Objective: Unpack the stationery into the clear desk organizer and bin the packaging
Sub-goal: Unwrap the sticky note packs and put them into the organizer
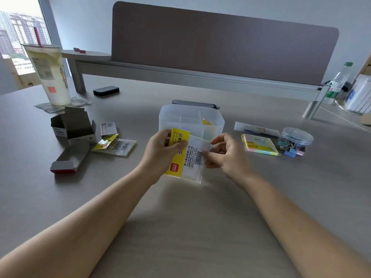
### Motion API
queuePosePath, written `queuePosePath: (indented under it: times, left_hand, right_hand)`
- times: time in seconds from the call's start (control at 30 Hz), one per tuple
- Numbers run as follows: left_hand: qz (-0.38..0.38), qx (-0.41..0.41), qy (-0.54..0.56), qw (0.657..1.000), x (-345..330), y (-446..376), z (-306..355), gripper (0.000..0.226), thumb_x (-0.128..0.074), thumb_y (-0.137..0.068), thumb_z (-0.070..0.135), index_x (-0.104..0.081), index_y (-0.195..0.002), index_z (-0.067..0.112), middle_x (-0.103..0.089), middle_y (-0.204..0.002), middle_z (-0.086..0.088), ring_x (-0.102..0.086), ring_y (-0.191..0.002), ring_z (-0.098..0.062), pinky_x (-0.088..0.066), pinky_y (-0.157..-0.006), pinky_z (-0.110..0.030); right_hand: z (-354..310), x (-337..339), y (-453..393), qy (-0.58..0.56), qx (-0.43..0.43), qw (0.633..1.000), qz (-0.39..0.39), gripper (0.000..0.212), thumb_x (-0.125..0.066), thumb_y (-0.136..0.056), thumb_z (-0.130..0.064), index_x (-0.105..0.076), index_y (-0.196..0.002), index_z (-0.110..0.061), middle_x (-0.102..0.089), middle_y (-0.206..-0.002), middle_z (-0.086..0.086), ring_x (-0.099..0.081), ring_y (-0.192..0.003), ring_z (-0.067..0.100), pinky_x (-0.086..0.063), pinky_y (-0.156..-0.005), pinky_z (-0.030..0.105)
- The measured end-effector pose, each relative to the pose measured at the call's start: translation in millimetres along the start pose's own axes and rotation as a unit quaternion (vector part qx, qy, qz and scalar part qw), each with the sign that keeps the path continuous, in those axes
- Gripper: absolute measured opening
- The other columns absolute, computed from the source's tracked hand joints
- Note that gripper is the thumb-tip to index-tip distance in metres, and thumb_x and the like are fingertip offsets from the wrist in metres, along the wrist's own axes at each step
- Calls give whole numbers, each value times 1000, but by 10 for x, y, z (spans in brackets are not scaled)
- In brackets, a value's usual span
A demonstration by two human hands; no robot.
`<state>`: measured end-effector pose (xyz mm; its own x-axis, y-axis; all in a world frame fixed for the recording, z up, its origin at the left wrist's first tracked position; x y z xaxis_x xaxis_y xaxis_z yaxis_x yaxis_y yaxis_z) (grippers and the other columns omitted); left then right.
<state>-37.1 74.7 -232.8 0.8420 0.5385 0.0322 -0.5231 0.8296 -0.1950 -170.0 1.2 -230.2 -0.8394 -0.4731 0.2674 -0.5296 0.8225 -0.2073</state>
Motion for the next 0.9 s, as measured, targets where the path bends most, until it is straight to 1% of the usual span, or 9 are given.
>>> queuePosePath:
  times: [0.2,0.33,0.43,0.53,0.67,0.73,0.8,0.87,0.9]
  left_hand:
    - [-4,11,17,1000,49,-15,12,14,-56,-85,7,-56,-79,20,-61,-76,-2,-59,-71,-19,-50,-64,-33]
    - [-12,20,28,999,76,-18,29,14,-54,-86,7,-57,-80,19,-63,-81,-3,-61,-76,-22,-52,-74,-41]
    - [-16,26,39,999,105,-20,41,12,-54,-86,7,-59,-81,16,-63,-82,-6,-61,-76,-25,-52,-78,-45]
    - [-20,28,55,998,122,-16,62,13,-54,-86,7,-59,-82,17,-63,-83,-5,-61,-76,-23,-52,-77,-44]
    - [-27,30,91,995,132,-4,111,13,-54,-86,7,-59,-85,18,-63,-82,-4,-62,-71,-18,-53,-69,-37]
    - [-29,24,103,994,141,2,163,13,-55,-85,6,-59,-84,18,-63,-79,-2,-64,-63,-12,-54,-61,-32]
    - [-30,15,109,993,163,6,242,12,-54,-85,6,-59,-83,17,-63,-77,-1,-65,-57,-7,-55,-54,-27]
    - [-26,-1,98,995,201,2,339,11,-54,-85,7,-59,-84,16,-64,-78,0,-65,-62,-10,-56,-56,-28]
    - [-20,-10,89,996,223,-15,387,11,-54,-86,6,-58,-84,16,-63,-79,0,-65,-66,-14,-55,-62,-32]
  right_hand:
    - [-35,22,25,-41,0,999,-20,31,-58,-79,9,-43,-78,-18,-48,-67,6,-56,-42,5,-54,-48,20]
    - [-48,43,26,-61,9,998,-23,34,-55,-79,13,-42,-81,-19,-49,-70,7,-59,-44,8,-57,-52,28]
    - [-80,82,40,-79,14,997,-18,35,-53,-79,15,-42,-84,-19,-50,-70,7,-60,-41,10,-55,-47,24]
    - [-112,93,51,-79,18,997,-9,36,-53,-80,14,-39,-83,-19,-54,-73,7,-59,-39,10,-53,-44,22]
    - [-206,120,63,-34,54,998,17,36,-55,-80,11,-34,-74,-18,-53,-83,3,-59,-39,8,-53,-44,21]
    - [-282,132,69,15,78,996,26,32,-56,-80,8,-41,-70,-18,-54,-79,1,-60,-44,7,-53,-49,22]
    - [-368,130,64,62,103,992,30,30,-57,-81,4,-50,-67,-22,-55,-83,0,-62,-58,17,-55,-61,32]
    - [-458,111,61,88,114,989,20,27,-58,-82,-4,-57,-69,-27,-56,-90,-2,-62,-71,25,-54,-73,44]
    - [-498,103,54,87,110,990,12,25,-59,-83,-9,-58,-70,-30,-59,-91,-2,-63,-75,27,-54,-77,46]
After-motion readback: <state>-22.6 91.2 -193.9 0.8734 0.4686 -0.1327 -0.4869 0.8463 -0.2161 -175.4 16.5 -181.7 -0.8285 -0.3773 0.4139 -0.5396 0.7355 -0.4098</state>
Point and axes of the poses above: each hand's wrist, its own y-axis away from the middle knuckle, its own x-axis out of the back of the hand, z = x × y, the point moved 5 cm from there along -y, towards the middle knuckle
